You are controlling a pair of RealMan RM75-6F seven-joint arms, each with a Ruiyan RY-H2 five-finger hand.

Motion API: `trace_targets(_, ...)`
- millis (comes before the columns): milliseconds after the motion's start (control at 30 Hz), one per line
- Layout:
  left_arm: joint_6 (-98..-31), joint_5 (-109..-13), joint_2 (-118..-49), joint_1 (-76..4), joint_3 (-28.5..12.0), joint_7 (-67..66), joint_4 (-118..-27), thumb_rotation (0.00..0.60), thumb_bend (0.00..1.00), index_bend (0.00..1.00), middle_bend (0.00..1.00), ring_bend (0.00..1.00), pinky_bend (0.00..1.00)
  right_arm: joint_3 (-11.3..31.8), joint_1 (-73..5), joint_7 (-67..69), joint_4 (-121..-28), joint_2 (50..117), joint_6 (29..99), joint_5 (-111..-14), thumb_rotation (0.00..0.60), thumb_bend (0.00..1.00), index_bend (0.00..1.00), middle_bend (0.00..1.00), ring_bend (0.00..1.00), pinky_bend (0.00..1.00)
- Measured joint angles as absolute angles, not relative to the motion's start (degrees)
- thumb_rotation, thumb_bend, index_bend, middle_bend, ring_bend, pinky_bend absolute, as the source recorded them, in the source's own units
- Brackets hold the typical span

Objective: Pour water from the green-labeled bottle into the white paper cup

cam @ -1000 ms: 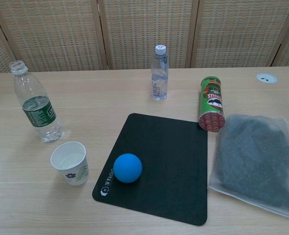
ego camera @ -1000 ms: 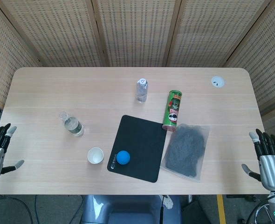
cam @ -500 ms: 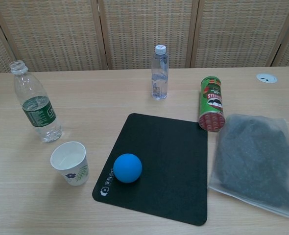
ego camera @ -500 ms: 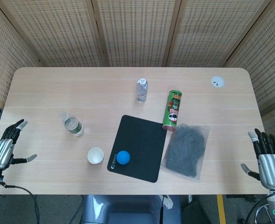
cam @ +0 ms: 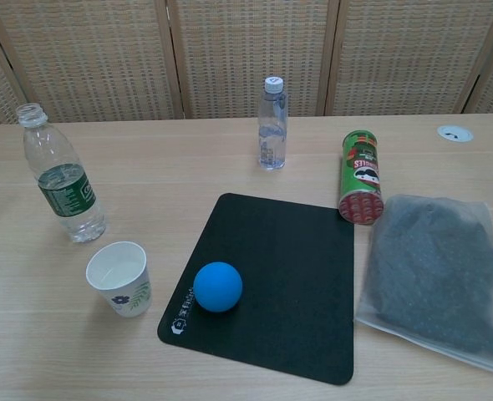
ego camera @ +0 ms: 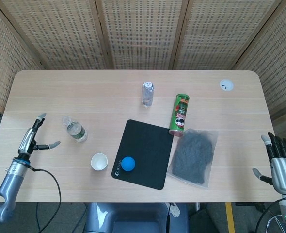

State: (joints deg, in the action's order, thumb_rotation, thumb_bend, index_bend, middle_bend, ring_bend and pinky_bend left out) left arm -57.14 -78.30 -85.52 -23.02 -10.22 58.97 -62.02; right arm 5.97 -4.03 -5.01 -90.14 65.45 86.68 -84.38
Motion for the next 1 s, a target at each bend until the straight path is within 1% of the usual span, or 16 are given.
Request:
trace_targets(200, -53.9, -77.7, -89.5, -26.5, -11.7, 63.3, -58.3, 0.6, 0.0, 0.0, 0.0, 0.0, 0.0, 6.2, -4.2, -4.6, -89.9, 65.4, 86.3, -83.7, 0.6, 0.0, 0.0, 0.0, 0.0, 0.0)
trace_targets(567, -49.9, -77.0, -93.5, -31.0, -12.9, 63.6, -56.2, 0.6, 0.0, 0.0, 0.0, 0.0, 0.0, 6.5, -4.5, -4.5, -89.1, 65.7, 85.2, -82.4, 0.6, 0.0, 0.0, 0.0, 0.0, 0.0)
trace_targets(800, -49.6, -76.7, -96.7, -32.8, -13.9, 66.3, -53.0, 0.6, 0.0, 0.0, 0.0, 0.0, 0.0, 6.7, -4.7, -4.2, -88.7, 65.9, 84.6, -81.6, 0.6, 0.0, 0.0, 0.0, 0.0, 0.0)
trace_targets(1000, -49.1, -76.9, -98.1, -33.8, -13.9, 67.8, -51.7, 0.6, 0.0, 0.0, 0.0, 0.0, 0.0, 6.8, -4.8, -3.5, -88.4, 65.8, 84.2, -81.1, 0.6, 0.0, 0.0, 0.0, 0.0, 0.0)
